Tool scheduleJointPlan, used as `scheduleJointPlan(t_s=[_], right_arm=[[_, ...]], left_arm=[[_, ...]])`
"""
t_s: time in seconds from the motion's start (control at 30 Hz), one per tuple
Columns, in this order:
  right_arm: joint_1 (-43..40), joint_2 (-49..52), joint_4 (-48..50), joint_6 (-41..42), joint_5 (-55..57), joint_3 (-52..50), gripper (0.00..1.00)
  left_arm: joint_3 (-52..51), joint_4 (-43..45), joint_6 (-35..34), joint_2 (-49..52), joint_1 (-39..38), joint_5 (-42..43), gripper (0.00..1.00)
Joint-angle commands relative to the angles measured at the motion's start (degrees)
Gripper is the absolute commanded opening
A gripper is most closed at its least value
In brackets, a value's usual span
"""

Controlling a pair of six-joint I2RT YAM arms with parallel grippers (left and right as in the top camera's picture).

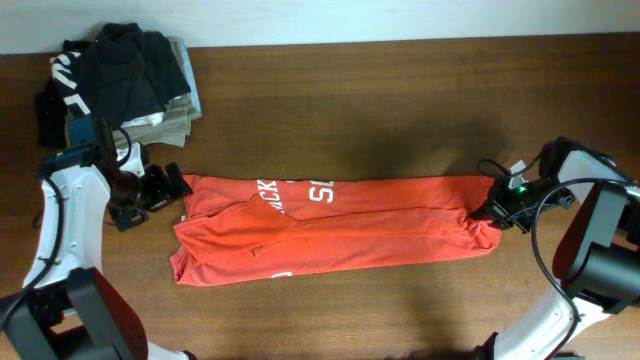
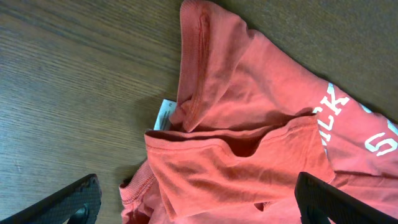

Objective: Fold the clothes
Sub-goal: 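Grasp the right end with the right gripper and fold it leftward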

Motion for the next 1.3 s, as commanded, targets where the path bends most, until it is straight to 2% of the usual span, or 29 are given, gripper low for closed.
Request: scheduleJointPlan(t_s=[0.0,0.07,0.17,0.33,0.47,0.63,0.67,0.73,0.77,0.83,0.9,1.0,1.07,1.13,1.17,1.2,1.23,1.27], right_arm=[[-1.1,-3.6,-4.7,6.9,11.0,7.5,0.04],[0.4,-10.9,-8.1,6.8,12.3,10.8,0.04],[7.8,-17.5,-11.2,7.1,13.8,10.9,0.04],[31.6,-16.3,-9.7,14.6,17.3,10.1,0.04],[44.9,-11.1,-6.6,19.0,17.4,9.7,0.04],[54.9,-5.6,-1.4,23.6,17.3,9.7,0.24],[56.5,-5.7,-0.4,24.2,17.2,10.1,0.24],[58.2,-5.7,-2.9,23.5,19.0,13.9,0.79],[58.1,-5.7,-6.8,22.8,21.9,17.2,0.88],[57.6,-5.7,-16.0,22.8,29.7,25.9,0.99],[54.3,-5.7,-22.1,22.9,33.5,31.4,0.99],[50.1,-5.5,-23.8,22.8,29.0,27.2,0.99],[49.7,-5.5,-16.9,19.4,21.9,19.9,0.99],[49.7,-5.5,-7.9,19.4,15.4,12.2,1.0],[49.7,-5.5,-0.5,19.4,10.3,6.7,0.93],[49.7,-5.5,2.0,19.4,9.4,5.1,0.91],[49.7,-5.5,3.2,19.4,9.4,4.5,0.83],[49.7,-5.5,3.8,19.7,9.2,4.5,0.68]], left_arm=[[0.7,0.1,0.9,-0.6,-0.2,-0.1,0.99],[0.7,0.1,0.9,-0.6,-0.2,-0.1,0.99],[0.7,0.1,0.9,-0.6,-0.2,-0.1,0.99],[0.7,0.0,0.9,-0.6,-0.2,-0.1,0.99],[0.7,-0.2,0.9,-0.6,-0.2,-0.1,0.99],[0.7,-0.2,0.9,-0.6,-0.2,-0.1,0.99],[0.7,-0.2,0.9,-0.6,-0.2,-0.1,0.99],[0.7,-0.1,0.9,-0.6,-0.2,-0.1,0.99],[0.7,-0.2,0.9,-0.6,-0.2,-0.1,0.99],[0.7,-0.1,0.9,-0.6,-0.2,-0.1,0.99],[0.7,-0.2,0.9,-0.6,-0.2,-0.1,0.99],[0.7,-0.3,0.9,-0.6,-0.2,-0.1,0.99],[0.6,-0.3,0.9,-0.6,-0.2,-0.1,0.99],[0.6,-0.3,0.9,-0.6,-0.2,-0.1,0.99],[0.6,-0.3,0.9,-0.6,-0.2,-0.1,0.99],[0.6,-0.3,0.9,-0.6,-0.2,-0.1,0.99],[0.6,-0.3,0.9,-0.6,-0.2,-0.1,0.99],[0.6,-0.3,0.9,-0.6,-0.2,-0.1,0.99]])
